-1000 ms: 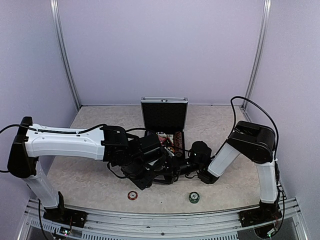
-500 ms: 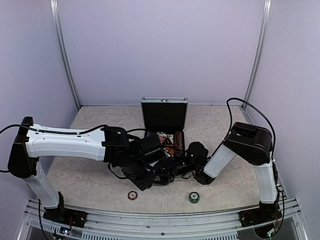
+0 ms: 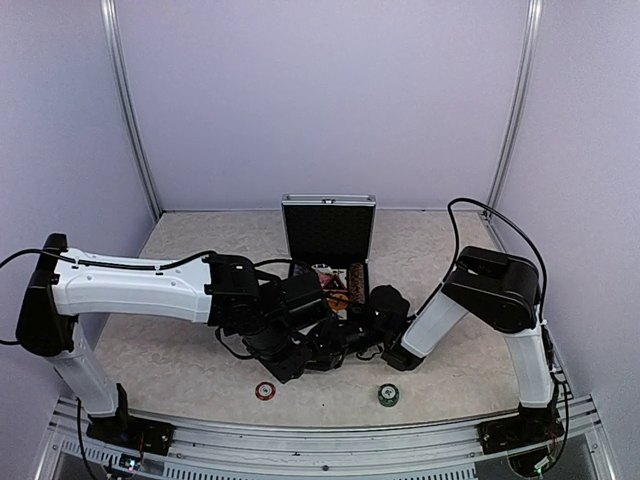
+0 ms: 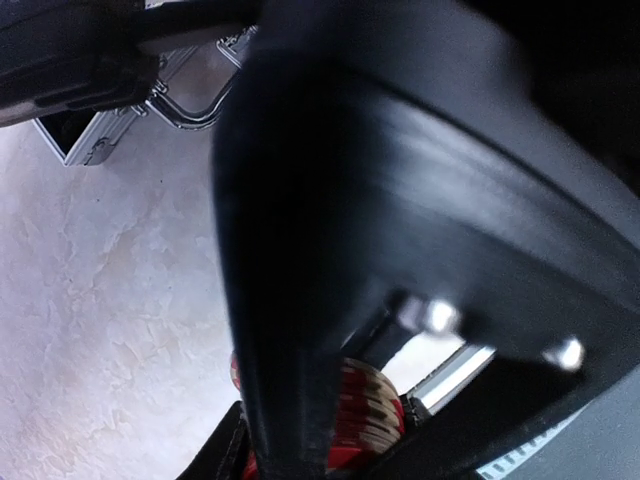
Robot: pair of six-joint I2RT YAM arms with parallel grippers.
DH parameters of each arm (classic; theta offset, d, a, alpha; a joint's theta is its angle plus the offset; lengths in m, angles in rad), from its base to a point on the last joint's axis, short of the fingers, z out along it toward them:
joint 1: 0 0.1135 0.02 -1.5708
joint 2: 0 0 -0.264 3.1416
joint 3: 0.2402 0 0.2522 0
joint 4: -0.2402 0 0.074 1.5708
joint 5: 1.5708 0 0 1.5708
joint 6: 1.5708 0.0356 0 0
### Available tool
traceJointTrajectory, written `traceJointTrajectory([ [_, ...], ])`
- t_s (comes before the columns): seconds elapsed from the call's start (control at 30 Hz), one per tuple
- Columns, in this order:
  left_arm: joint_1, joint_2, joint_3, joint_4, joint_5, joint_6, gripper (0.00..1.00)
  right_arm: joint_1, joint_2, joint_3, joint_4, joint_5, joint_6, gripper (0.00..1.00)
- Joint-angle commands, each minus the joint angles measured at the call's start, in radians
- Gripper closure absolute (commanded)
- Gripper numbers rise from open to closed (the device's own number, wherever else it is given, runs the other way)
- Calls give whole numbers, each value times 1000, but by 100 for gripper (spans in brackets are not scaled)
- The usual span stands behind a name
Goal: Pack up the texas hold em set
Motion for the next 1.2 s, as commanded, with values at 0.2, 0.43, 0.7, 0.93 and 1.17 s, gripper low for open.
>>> traceJointTrajectory([
  [0.2,-3,-6,-11,16,-12,-2,90,11,-13,12,-87,-56,-66,100],
  [0.43,-2,-30,-19,22,-22,-20,46,8,-49,22,-183,-55,-140,100],
  [0.7,-13,-86,-68,61,-25,-65,5,-15,-69,14,-207,-33,-151,100],
  [0.93,-22,-162,-95,63,-85,-117,1,-54,-106,14,-300,-18,-213,100],
  [1.17,74,-376,-218,117,-146,-250,1,-107,-239,221,-1067,82,-851,100],
])
